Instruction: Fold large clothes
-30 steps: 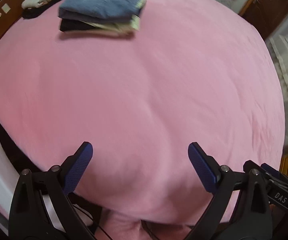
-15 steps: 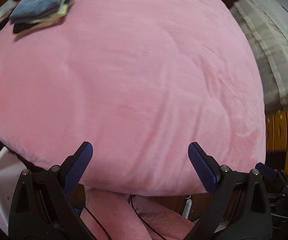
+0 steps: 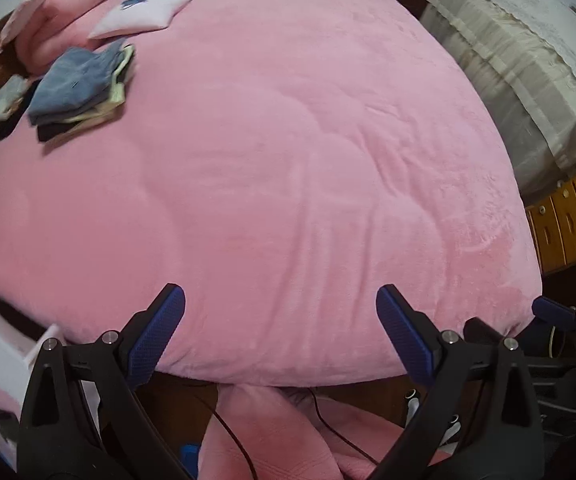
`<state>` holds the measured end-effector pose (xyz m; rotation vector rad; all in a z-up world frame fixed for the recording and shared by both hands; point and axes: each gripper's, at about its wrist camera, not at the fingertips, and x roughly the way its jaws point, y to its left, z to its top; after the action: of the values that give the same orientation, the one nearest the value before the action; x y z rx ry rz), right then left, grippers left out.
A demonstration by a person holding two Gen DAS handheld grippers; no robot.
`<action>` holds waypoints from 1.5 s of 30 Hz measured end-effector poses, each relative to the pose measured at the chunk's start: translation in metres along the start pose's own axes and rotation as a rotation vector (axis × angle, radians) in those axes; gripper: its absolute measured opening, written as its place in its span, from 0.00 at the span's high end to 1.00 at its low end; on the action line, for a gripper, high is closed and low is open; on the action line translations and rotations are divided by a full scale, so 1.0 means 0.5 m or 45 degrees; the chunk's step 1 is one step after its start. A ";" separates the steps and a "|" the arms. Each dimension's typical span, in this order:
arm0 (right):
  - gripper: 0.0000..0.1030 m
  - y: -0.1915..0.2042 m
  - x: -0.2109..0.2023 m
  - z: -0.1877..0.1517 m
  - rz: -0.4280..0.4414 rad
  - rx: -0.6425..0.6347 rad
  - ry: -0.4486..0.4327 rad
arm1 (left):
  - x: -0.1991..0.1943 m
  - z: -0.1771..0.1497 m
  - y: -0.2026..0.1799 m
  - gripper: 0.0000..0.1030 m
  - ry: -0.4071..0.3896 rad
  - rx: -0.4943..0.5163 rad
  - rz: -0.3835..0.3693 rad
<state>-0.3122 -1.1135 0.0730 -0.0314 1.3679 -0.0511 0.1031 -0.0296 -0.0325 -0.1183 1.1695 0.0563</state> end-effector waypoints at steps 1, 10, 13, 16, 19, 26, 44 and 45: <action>0.01 0.003 -0.005 0.002 0.007 0.000 -0.008 | -0.007 -0.006 0.010 0.07 0.003 -0.018 -0.002; 0.01 0.050 -0.043 0.004 0.042 0.008 -0.069 | -0.029 -0.032 0.056 0.07 0.005 -0.009 0.054; 0.01 0.063 -0.044 -0.001 0.040 -0.013 -0.072 | -0.028 -0.030 0.056 0.07 -0.013 0.002 0.076; 0.01 0.063 -0.043 0.010 0.038 -0.008 -0.069 | -0.021 -0.026 0.056 0.07 -0.012 -0.001 0.082; 0.00 0.065 -0.050 0.023 0.038 -0.019 -0.074 | -0.018 -0.019 0.058 0.07 -0.011 -0.007 0.084; 0.00 0.084 -0.068 0.043 0.013 -0.039 -0.098 | -0.014 -0.002 0.059 0.07 -0.022 -0.006 0.082; 0.00 0.109 -0.083 0.029 0.009 -0.017 -0.103 | 0.002 0.009 0.062 0.05 -0.012 -0.022 0.082; 0.00 0.110 -0.084 0.026 0.009 -0.014 -0.104 | 0.002 0.009 0.063 0.05 -0.013 -0.025 0.078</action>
<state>-0.3067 -1.0565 0.1138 -0.0374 1.2868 -0.0364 0.1040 0.0021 -0.0335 -0.0995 1.1622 0.1228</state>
